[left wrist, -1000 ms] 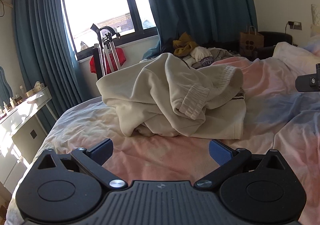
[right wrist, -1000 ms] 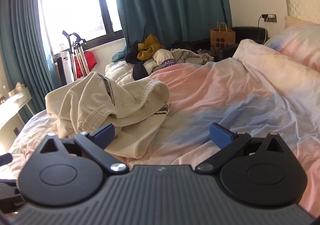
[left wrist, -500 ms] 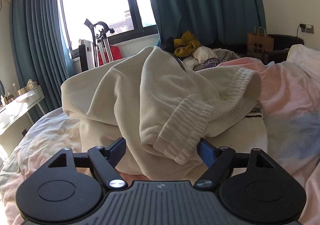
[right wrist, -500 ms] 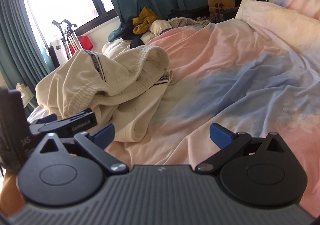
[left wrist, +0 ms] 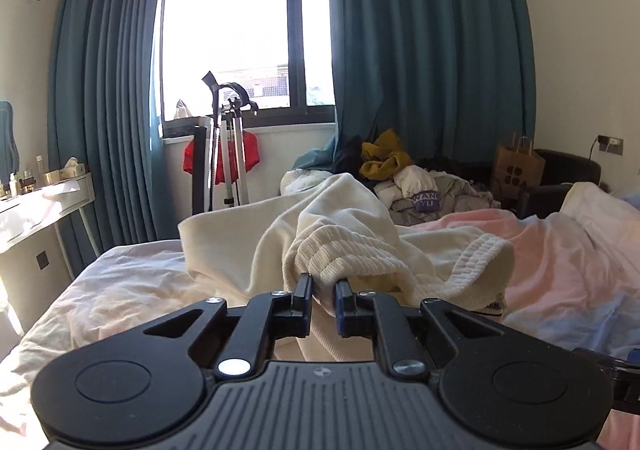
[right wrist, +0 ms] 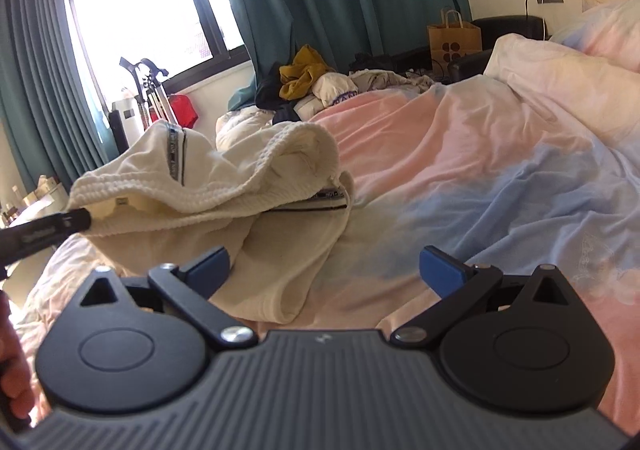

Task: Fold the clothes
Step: 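Grasp the ribbed cuff with the left gripper while the right gripper approaches the garment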

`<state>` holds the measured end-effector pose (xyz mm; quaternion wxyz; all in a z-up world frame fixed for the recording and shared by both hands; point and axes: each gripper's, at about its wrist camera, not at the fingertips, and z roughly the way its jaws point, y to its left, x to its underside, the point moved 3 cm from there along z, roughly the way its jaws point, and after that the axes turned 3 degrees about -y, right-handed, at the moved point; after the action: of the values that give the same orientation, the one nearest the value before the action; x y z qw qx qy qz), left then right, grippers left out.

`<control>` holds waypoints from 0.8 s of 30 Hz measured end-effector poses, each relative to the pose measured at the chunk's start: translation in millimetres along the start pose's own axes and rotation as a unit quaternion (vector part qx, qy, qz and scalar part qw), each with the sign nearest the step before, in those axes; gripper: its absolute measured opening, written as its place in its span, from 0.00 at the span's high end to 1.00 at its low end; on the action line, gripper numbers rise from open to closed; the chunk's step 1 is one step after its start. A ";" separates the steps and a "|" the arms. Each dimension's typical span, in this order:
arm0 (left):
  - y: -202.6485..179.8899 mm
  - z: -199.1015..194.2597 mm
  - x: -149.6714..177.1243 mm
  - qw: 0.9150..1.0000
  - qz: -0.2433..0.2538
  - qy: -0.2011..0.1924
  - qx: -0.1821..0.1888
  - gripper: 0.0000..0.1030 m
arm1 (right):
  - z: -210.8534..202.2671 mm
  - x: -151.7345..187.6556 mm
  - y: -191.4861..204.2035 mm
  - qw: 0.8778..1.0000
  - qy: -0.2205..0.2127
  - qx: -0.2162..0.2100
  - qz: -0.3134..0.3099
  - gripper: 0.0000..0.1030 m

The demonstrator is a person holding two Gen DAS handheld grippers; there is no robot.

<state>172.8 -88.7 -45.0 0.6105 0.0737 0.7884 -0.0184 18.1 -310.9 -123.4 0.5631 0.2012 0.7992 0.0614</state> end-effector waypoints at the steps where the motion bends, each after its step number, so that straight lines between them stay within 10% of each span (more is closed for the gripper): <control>1: 9.4 -13.1 -3.6 1.000 -0.011 -0.002 -0.005 0.89 | -2.0 -1.3 1.2 1.000 -0.005 -0.003 -0.001 0.00; 16: 171.4 -90.2 42.1 0.987 -0.138 0.054 -0.067 0.92 | 6.5 47.9 68.9 0.987 0.071 -0.076 -0.127 0.05; 20: 190.4 -77.0 63.6 0.982 -0.154 0.087 -0.072 0.92 | 23.4 74.9 93.6 0.972 0.099 -0.090 -0.191 0.30; 24: 200.3 -65.8 80.7 0.977 -0.168 0.110 -0.078 0.92 | 32.7 90.3 105.5 0.963 0.112 -0.084 -0.231 0.33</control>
<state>117.7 124.6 -94.0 0.5125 -0.1059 0.8507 -0.0505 49.3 -183.6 -179.9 0.4843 -0.0451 0.8736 0.0192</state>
